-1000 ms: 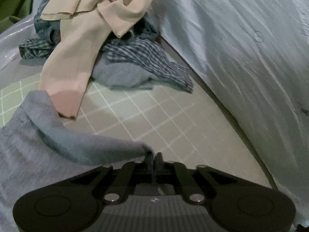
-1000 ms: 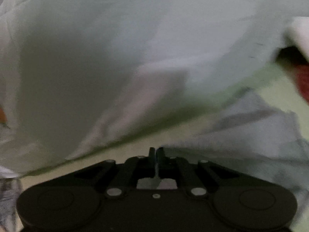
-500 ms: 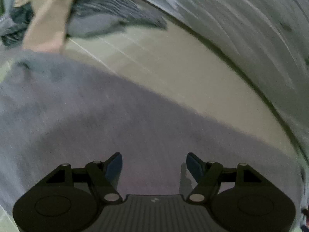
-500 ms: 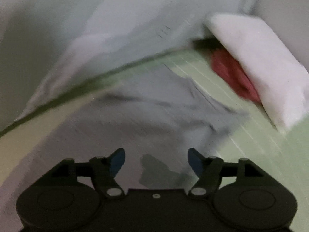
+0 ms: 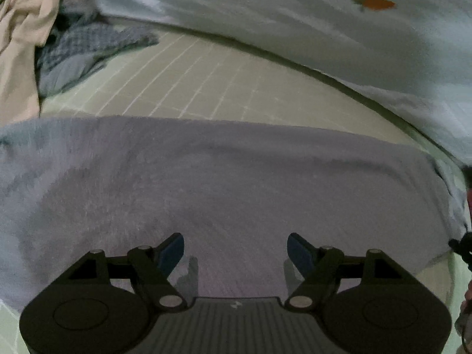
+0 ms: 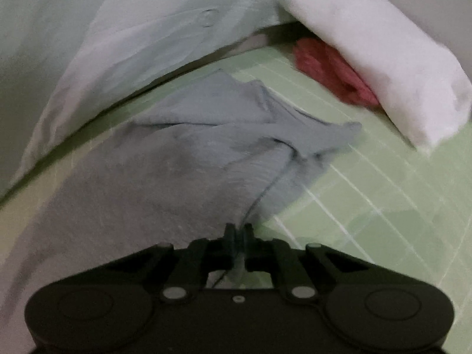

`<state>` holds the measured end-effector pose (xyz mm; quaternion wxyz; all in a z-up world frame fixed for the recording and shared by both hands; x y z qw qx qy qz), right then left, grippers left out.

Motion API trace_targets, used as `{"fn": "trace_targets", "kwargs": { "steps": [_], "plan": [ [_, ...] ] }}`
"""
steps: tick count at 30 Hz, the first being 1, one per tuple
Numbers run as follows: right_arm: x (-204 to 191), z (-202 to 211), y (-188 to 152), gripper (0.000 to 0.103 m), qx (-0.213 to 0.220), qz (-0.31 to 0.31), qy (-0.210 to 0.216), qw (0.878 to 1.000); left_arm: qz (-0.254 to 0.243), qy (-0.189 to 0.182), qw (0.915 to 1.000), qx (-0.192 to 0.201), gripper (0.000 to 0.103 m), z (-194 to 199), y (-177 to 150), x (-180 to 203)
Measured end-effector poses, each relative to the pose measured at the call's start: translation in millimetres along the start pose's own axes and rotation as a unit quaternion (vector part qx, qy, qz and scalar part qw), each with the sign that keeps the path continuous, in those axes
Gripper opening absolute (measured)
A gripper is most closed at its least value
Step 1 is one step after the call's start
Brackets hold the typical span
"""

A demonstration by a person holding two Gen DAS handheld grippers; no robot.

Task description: Fold clothes

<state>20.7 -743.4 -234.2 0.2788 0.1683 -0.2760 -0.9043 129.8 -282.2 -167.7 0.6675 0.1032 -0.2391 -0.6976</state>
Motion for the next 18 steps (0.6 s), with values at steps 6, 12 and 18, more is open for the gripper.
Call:
{"fn": "trace_targets", "kwargs": {
  "steps": [6,12,18],
  "plan": [
    [43,44,-43,0.005,-0.002,-0.002,-0.001,1.000,-0.034,-0.008,0.9994,0.006,0.079,18,-17,17],
    [82,78,-76,0.017,-0.014,-0.022,0.029,0.999,-0.047,-0.006,0.9987,-0.016,0.079,25,-46,32],
    [133,81,-50,0.045,0.011,-0.117,0.040,0.992,-0.061,0.003,0.9980,-0.014,0.082,38,-65,51]
  ]
}}
Point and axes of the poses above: each gripper's, at about its wrist camera, not at the fingertips, and z roughly against the way its jaws point, x to its right, y to its top, the point moved 8 cm from there along -z, roughly the way its jaws point
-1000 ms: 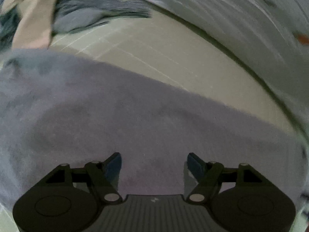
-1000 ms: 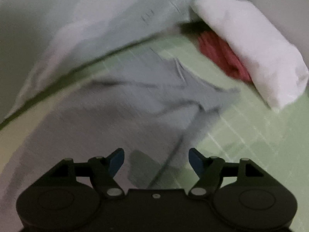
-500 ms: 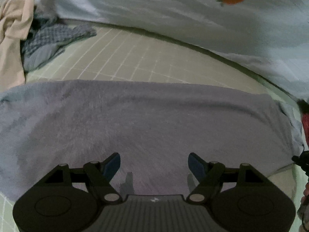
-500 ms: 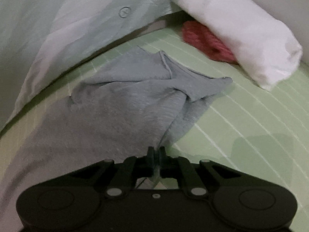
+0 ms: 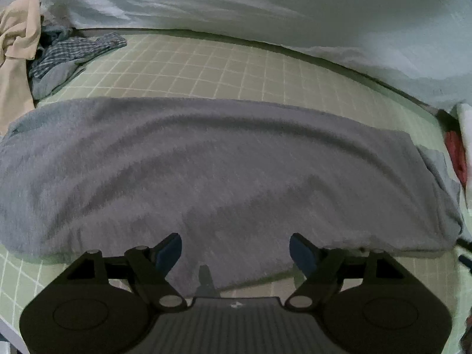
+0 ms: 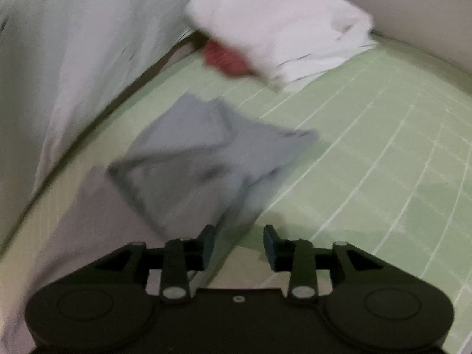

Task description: Fold clothes

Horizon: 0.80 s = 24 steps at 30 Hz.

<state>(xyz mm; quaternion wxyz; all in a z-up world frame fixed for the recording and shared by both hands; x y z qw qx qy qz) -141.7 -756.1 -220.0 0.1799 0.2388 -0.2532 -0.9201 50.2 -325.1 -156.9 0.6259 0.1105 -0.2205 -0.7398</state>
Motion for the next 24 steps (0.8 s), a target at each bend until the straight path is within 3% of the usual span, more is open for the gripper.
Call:
{"fn": "trace_targets", "kwargs": {
  "steps": [3,8,10,11,12,13,14,18,22,23,24],
  "plan": [
    [9,-11,21,0.054,0.008,-0.009,0.013,1.000,0.005,0.013,0.9999,-0.001,0.082,-1,-6,5],
    [9,-36,40,0.054,0.002,0.033,-0.019,0.999,0.015,0.035,0.9992,-0.005,0.083,-5,-8,11],
    [12,-41,44,0.049,0.000,0.053,-0.024,0.998,0.017,0.041,0.9990,-0.004,0.083,-8,-6,15],
    [11,-42,45,0.038,0.000,0.068,-0.025,0.997,0.017,0.042,0.9990,-0.003,0.084,-10,-5,17],
    [12,-43,46,0.020,-0.002,0.085,-0.028,0.996,0.017,0.043,0.9989,-0.003,0.085,-12,-3,19],
    [13,-44,48,0.008,-0.005,0.103,-0.032,0.994,0.017,0.045,0.9988,-0.006,0.085,-17,-2,21],
    [13,-44,50,0.004,-0.005,0.120,-0.032,0.992,0.014,0.048,0.9987,-0.011,0.085,-22,-1,24],
    [25,-32,69,0.002,0.029,0.140,-0.047,0.989,0.002,0.056,0.9981,-0.024,0.085,-40,3,35],
    [45,-35,82,0.004,0.019,0.127,-0.090,0.988,0.002,0.061,0.9969,-0.050,0.085,-58,1,41],
    [45,-35,85,0.009,0.023,0.130,-0.102,0.986,0.002,0.062,0.9964,-0.058,0.085,-62,-1,42],
    [44,-34,88,0.025,0.030,0.138,-0.115,0.983,-0.001,0.064,0.9959,-0.064,0.085,-66,-3,42]
  ]
}}
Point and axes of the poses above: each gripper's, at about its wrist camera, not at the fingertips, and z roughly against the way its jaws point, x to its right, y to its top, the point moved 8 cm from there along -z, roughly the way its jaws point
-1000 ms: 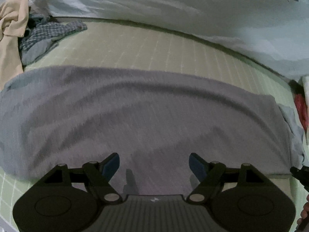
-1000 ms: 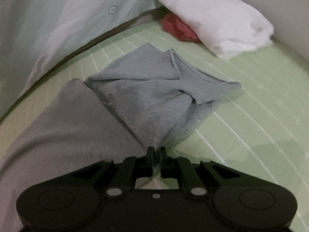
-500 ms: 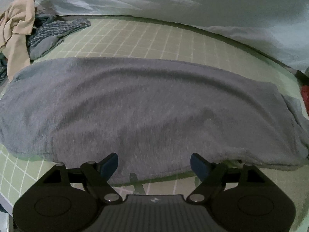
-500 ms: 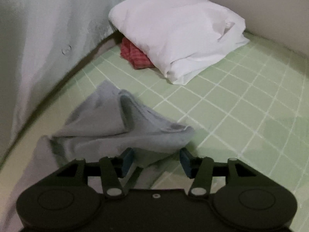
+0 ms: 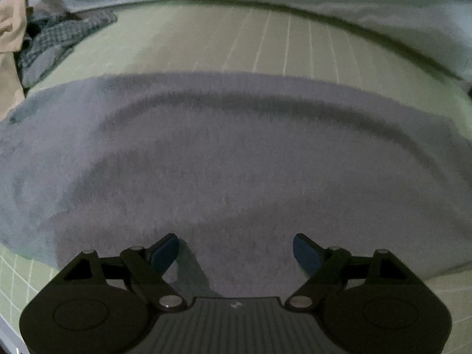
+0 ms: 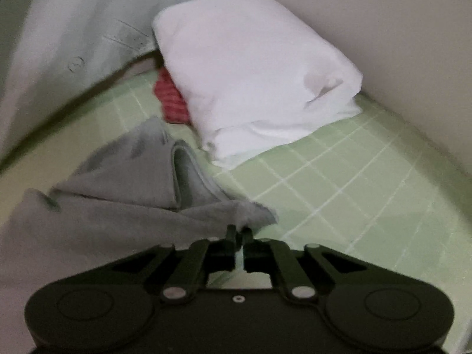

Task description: Fold clothes

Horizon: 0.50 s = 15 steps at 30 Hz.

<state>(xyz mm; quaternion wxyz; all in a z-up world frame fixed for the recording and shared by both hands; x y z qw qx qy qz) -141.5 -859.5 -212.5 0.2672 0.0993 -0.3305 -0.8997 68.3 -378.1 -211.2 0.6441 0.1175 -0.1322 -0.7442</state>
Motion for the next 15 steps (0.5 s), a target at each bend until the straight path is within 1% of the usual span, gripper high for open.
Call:
{"fn": "trace_targets", "kwargs": {
  "steps": [1,2,4,6,7,10,13,15],
  "plan": [
    [-3,4,5,0.036,0.015,0.008,-0.007,1.000,-0.002,0.003,1.0000,-0.005,0.085,-3,-1,0],
    [-7,9,12,0.049,0.036,0.017,-0.010,0.999,0.000,0.005,0.9999,-0.010,0.085,-6,-2,0],
    [-21,15,22,0.048,0.069,0.042,0.005,0.997,0.005,0.009,0.9998,-0.019,0.088,-12,-5,-1],
    [-42,15,28,0.054,0.086,0.075,0.024,0.993,0.011,0.008,0.9997,-0.020,0.095,-15,-4,-4],
    [-55,11,28,0.054,0.088,0.095,0.038,0.991,0.012,0.009,0.9997,-0.021,0.096,-16,-3,-4],
    [-92,-5,22,0.054,0.079,0.157,0.068,0.982,0.016,0.011,0.9995,-0.027,0.102,-20,-1,-3],
    [-122,-22,15,0.054,0.067,0.215,0.087,0.970,0.021,0.012,0.9994,-0.024,0.103,-21,0,-3],
    [-136,-31,13,0.054,0.062,0.249,0.091,0.962,0.022,0.012,0.9995,-0.021,0.103,-21,0,-2]
  ]
}}
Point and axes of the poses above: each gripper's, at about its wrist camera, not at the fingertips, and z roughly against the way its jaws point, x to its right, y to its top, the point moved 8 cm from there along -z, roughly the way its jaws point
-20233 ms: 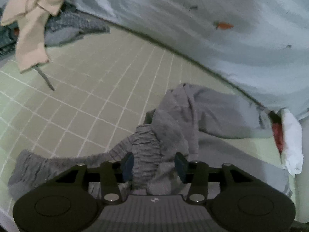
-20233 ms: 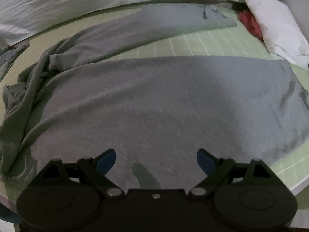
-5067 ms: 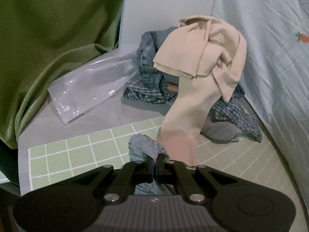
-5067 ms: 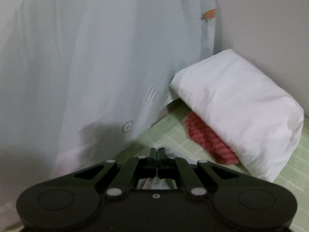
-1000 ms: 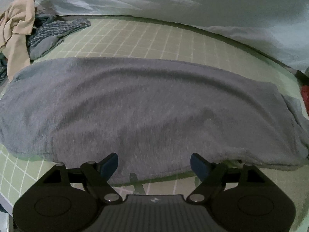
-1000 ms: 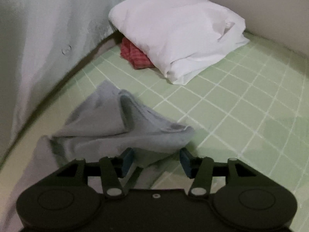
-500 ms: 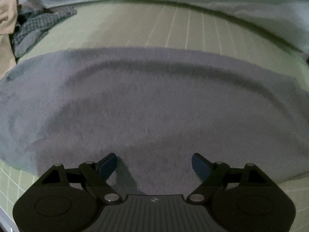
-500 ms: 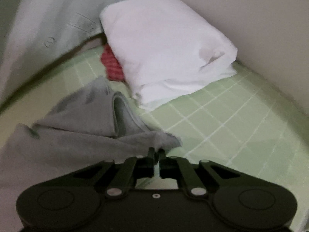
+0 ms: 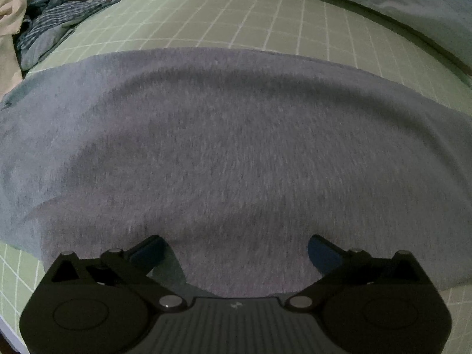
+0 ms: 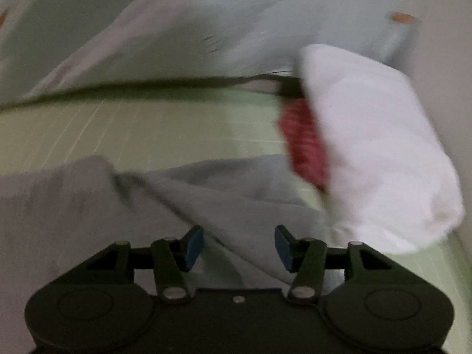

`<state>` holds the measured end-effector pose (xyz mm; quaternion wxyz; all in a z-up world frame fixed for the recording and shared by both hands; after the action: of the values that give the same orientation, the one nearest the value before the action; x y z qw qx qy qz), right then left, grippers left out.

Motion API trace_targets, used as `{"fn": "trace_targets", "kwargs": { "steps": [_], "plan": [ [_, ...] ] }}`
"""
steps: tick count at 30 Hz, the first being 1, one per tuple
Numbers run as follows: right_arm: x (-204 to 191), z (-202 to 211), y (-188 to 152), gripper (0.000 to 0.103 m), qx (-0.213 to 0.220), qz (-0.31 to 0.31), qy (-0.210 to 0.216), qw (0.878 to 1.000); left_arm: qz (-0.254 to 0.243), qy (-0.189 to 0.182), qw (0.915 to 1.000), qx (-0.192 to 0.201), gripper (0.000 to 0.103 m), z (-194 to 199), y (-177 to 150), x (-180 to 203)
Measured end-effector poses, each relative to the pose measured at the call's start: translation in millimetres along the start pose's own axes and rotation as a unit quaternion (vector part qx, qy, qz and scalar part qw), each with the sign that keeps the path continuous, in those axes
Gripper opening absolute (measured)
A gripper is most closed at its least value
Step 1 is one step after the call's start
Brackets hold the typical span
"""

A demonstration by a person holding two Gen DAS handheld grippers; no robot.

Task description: Fold clothes

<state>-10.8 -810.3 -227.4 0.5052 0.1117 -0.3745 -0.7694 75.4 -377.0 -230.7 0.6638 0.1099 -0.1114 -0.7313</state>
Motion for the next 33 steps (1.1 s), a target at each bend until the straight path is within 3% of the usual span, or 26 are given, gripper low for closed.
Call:
{"fn": "trace_targets", "kwargs": {
  "steps": [4,6,9,10,16,18,20,25,33],
  "plan": [
    [-10,-15,11,0.041,-0.005,0.044,0.002,0.999,0.000,0.000,1.0000,0.003,0.103,0,0,1],
    [-6,-23,21,0.023,-0.013,0.047,0.004,0.999,0.000,-0.001,1.0000,0.000,0.103,1,0,1],
    [6,-41,39,0.006,-0.016,0.035,-0.007,0.999,0.000,-0.001,1.0000,0.000,0.103,2,1,2],
    [10,-48,44,0.006,-0.016,0.032,-0.016,0.999,0.000,-0.001,1.0000,0.002,0.103,2,1,2],
    [37,-80,60,0.008,-0.020,-0.024,-0.066,0.997,0.000,-0.002,1.0000,0.007,0.103,2,1,2],
    [45,-82,61,0.033,-0.019,-0.042,-0.078,0.996,-0.001,-0.002,1.0000,0.006,0.103,3,1,2],
    [46,-73,58,0.047,-0.007,-0.051,-0.082,0.995,-0.001,-0.002,1.0000,0.009,0.103,3,2,1],
    [34,-40,41,0.049,0.014,-0.052,-0.048,0.997,-0.002,-0.002,0.9999,0.013,0.103,2,2,0],
    [14,-43,8,0.045,-0.020,-0.073,0.016,0.997,-0.003,-0.003,0.9999,0.014,0.103,2,2,1]
  ]
}}
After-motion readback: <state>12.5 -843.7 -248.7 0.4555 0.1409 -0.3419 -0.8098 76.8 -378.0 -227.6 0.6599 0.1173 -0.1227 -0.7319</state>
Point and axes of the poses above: each gripper's, at about its wrist camera, not at the fingertips, and z roughly against the way its jaws point, x to its right, y to its top, the point moved 8 cm from there along -z, roughly the way its jaws point
